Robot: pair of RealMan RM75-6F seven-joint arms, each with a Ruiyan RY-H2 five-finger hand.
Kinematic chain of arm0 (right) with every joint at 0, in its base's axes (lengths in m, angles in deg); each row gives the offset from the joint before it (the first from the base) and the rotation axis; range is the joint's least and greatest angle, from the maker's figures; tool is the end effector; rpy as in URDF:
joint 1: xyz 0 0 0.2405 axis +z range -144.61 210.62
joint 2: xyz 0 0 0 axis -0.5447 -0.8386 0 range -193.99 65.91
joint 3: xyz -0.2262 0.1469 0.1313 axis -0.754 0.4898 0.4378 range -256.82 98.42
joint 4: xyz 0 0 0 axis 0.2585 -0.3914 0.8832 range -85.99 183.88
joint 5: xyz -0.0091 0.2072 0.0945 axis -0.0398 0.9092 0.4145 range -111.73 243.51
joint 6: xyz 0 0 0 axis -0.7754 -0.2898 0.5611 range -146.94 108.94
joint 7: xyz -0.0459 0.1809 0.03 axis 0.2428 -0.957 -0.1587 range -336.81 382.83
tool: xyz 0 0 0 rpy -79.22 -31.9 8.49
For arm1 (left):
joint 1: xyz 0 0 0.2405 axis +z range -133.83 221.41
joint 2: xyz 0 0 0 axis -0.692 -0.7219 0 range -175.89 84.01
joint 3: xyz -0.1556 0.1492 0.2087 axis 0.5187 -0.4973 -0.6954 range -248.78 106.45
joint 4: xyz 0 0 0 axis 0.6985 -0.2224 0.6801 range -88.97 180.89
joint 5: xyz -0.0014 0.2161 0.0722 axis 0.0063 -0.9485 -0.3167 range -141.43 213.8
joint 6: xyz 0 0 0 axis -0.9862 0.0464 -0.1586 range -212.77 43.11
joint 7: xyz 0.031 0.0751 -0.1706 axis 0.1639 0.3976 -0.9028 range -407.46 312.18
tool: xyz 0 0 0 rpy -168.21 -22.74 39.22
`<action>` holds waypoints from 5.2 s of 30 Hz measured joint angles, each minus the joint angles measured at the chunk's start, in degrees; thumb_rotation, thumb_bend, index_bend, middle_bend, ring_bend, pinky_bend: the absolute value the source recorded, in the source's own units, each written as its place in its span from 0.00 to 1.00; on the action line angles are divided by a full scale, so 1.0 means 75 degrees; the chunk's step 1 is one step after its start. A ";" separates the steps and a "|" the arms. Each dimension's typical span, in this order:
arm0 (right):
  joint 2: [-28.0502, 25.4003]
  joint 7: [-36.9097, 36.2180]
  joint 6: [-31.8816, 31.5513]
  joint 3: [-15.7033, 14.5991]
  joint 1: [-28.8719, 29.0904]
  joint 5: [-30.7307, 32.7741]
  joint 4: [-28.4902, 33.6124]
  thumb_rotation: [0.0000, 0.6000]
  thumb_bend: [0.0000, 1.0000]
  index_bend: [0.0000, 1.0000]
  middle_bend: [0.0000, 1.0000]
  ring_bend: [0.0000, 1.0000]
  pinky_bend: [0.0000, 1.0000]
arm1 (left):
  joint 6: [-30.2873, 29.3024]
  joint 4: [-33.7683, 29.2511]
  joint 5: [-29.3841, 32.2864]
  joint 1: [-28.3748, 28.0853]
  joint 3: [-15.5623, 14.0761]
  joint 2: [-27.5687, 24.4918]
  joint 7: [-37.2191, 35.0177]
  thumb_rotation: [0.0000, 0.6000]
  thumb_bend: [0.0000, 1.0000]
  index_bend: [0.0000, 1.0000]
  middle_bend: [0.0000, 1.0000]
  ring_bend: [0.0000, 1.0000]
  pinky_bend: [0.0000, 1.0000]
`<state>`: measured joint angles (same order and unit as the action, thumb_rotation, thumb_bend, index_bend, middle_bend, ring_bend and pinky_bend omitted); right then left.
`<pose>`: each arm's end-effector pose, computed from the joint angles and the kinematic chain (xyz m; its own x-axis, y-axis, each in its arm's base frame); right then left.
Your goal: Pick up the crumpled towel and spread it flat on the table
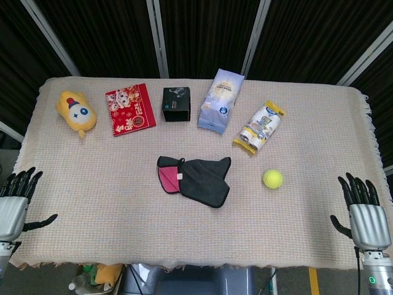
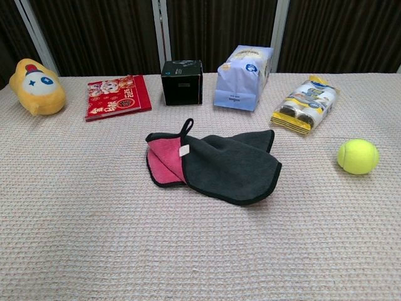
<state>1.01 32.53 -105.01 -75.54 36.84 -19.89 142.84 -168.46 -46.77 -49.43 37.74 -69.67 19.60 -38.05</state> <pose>-0.3519 -0.2272 0.1584 0.5040 0.0167 0.8635 -0.8637 0.0095 0.5039 -0.3540 0.2324 0.1435 0.5179 0.0416 0.8544 0.8554 -0.0303 -0.5170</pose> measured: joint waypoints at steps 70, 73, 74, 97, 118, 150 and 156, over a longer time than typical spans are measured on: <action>0.4126 0.0190 0.1294 -0.0296 0.2277 -0.2259 -0.2877 1.00 0.28 0.41 0.97 1.00 0.95 | 0.0230 0.0068 0.0093 -0.0147 -0.0012 0.0325 0.0450 1.00 0.00 0.00 0.00 0.00 0.00; 0.4300 0.0190 0.1240 -0.0261 0.2316 -0.2216 -0.3056 1.00 0.28 0.41 0.97 1.00 0.95 | 0.0252 0.0086 0.0097 -0.0163 -0.0013 0.0362 0.0476 1.00 0.00 0.00 0.00 0.00 0.00; 0.4354 0.0182 0.1226 -0.0253 0.2327 -0.2201 -0.3119 1.00 0.28 0.41 0.97 1.00 0.95 | 0.0259 0.0090 0.0098 -0.0168 -0.0013 0.0373 0.0488 1.00 0.00 0.00 0.00 0.00 0.00; 0.5645 -0.0133 0.1071 -0.0101 0.2747 -0.1871 -0.4432 1.00 0.28 0.41 0.98 1.00 0.95 | 0.0366 0.0230 0.0148 -0.0248 -0.0019 0.0554 0.0568 1.00 0.00 0.00 0.00 0.00 0.00; 0.6220 0.0198 0.1145 0.0058 0.3032 -0.1518 -0.4890 1.00 0.28 0.41 0.98 1.00 0.95 | 0.0375 0.0189 0.0090 -0.0264 -0.0073 0.0568 0.0528 1.00 0.00 0.00 0.00 0.00 0.00; 0.6132 0.0783 0.1010 -0.0234 0.2787 -0.1216 -0.4886 1.00 0.28 0.41 0.98 1.00 0.95 | 0.0403 0.0165 0.0027 -0.0281 -0.0142 0.0614 0.0643 1.00 0.00 0.00 0.00 0.00 0.00; 0.6095 0.0732 0.0957 -0.0201 0.2774 -0.1184 -0.4889 1.00 0.28 0.41 0.98 1.00 0.95 | 0.0384 0.0143 -0.0016 -0.0282 -0.0158 0.0627 0.0687 1.00 0.00 0.00 0.00 0.00 0.00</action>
<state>46.72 38.02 -97.83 -77.05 57.65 -28.77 106.17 -165.58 -45.70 -49.55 35.63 -70.86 24.31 -32.89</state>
